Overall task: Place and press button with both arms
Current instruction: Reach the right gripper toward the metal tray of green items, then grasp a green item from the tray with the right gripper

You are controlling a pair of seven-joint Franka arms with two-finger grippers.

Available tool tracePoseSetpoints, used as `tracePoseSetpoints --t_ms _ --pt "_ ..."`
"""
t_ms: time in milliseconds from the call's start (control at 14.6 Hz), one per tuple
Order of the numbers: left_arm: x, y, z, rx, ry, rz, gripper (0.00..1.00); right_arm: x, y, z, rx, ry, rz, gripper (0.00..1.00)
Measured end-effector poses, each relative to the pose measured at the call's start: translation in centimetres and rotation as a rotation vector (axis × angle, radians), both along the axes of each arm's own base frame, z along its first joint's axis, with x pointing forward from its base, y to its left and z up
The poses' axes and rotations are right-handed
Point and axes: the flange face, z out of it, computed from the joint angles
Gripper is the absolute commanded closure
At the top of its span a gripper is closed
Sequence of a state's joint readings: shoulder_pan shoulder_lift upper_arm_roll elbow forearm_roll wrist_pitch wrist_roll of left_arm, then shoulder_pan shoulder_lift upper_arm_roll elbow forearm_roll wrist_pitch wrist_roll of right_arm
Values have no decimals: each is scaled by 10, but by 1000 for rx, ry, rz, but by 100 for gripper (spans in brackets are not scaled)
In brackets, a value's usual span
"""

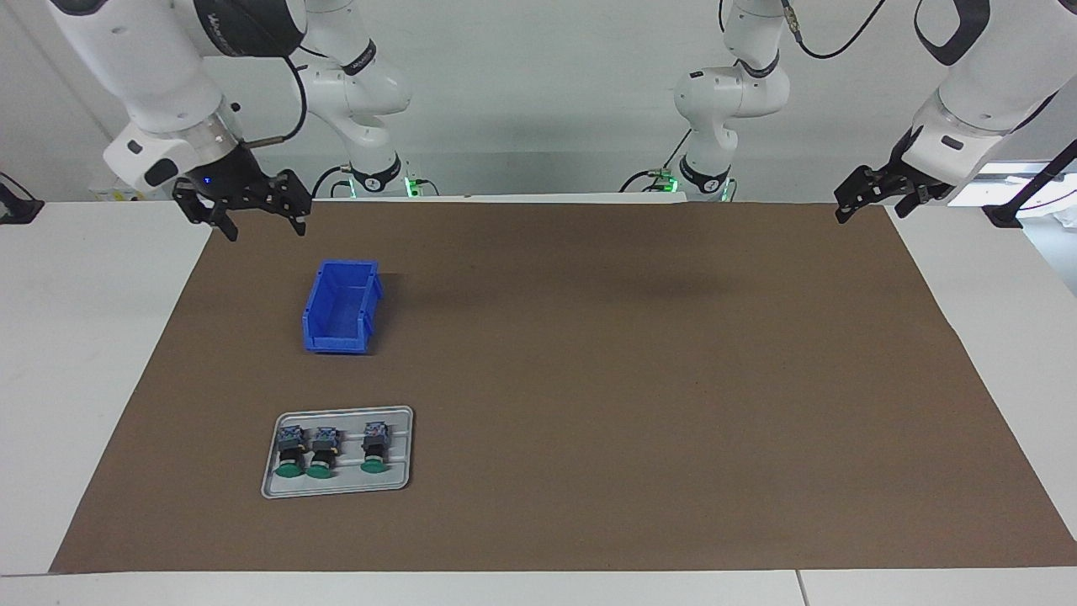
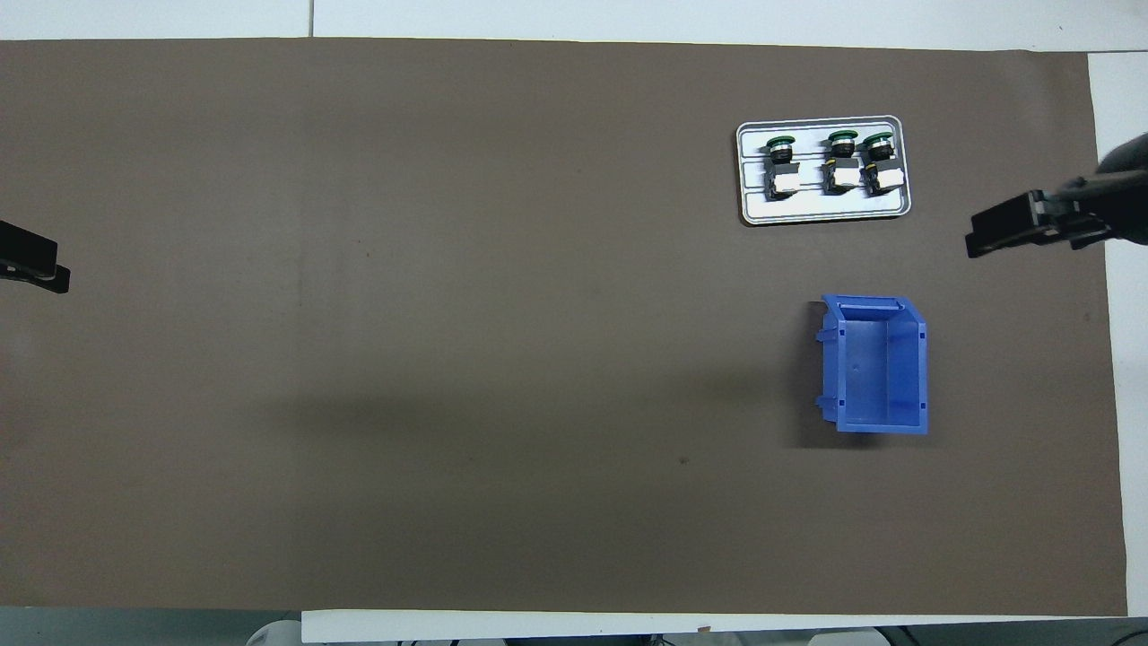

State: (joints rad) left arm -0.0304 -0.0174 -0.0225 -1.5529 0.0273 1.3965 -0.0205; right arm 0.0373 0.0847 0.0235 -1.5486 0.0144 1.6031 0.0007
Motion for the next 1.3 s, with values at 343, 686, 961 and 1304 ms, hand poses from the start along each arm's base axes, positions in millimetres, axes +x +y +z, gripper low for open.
tracePoseSetpoints --t_ms 343,686,961,1304 --pt "0 0 0 0 0 0 0 77 50 -119 14 -87 -11 1" --pt "-1 0 1 0 -2 0 0 114 51 -213 20 -123 -20 13" --pt "-1 0 2 0 -4 -1 0 124 54 -251 24 -146 -18 17" --pt "-2 0 3 0 -5 -1 0 124 70 -281 26 -135 9 28"
